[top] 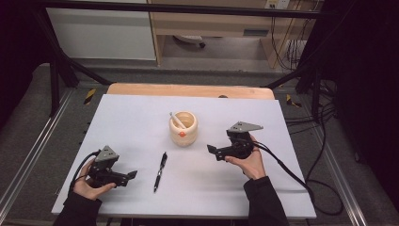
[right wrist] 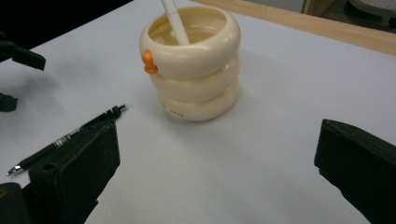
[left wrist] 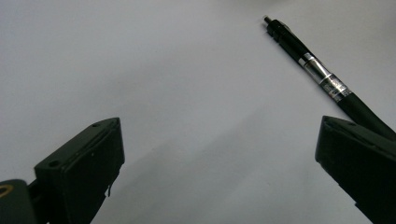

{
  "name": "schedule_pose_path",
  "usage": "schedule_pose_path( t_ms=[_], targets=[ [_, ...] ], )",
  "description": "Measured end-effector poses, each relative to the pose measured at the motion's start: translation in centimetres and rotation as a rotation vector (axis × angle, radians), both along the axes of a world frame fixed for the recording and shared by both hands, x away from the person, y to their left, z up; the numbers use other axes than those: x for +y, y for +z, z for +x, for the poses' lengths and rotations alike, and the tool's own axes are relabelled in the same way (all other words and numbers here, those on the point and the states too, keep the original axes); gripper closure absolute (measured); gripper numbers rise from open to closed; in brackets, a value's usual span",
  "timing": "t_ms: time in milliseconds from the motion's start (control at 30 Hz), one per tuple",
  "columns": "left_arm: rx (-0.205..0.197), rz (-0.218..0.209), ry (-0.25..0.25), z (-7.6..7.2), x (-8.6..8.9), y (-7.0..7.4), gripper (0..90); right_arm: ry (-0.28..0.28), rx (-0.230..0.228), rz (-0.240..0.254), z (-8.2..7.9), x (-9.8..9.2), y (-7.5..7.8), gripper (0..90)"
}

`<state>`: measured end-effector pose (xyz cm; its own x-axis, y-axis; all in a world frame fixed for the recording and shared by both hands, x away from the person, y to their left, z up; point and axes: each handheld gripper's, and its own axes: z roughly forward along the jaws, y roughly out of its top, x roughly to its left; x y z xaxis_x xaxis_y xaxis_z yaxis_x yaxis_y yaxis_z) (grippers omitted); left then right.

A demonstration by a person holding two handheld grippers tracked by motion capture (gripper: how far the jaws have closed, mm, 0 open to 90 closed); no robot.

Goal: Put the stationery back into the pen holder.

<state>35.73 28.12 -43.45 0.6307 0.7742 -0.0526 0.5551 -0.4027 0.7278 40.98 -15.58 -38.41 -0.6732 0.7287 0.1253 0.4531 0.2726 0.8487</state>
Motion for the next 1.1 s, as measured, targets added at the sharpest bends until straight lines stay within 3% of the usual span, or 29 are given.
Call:
schedule_pose_path(
  t_ms=[500,1100],
  targets=[
    [0.017,-0.012,-0.018,0.0,-1.7,0.6,1.8,-0.003,0.025,-0.009,-1.9,-3.5,-3.0,0.9],
    [0.028,-0.025,-0.037,0.2,-4.8,2.2,6.3,-0.023,0.049,-0.028,-3.3,-5.7,-4.3,0.9]
  ],
)
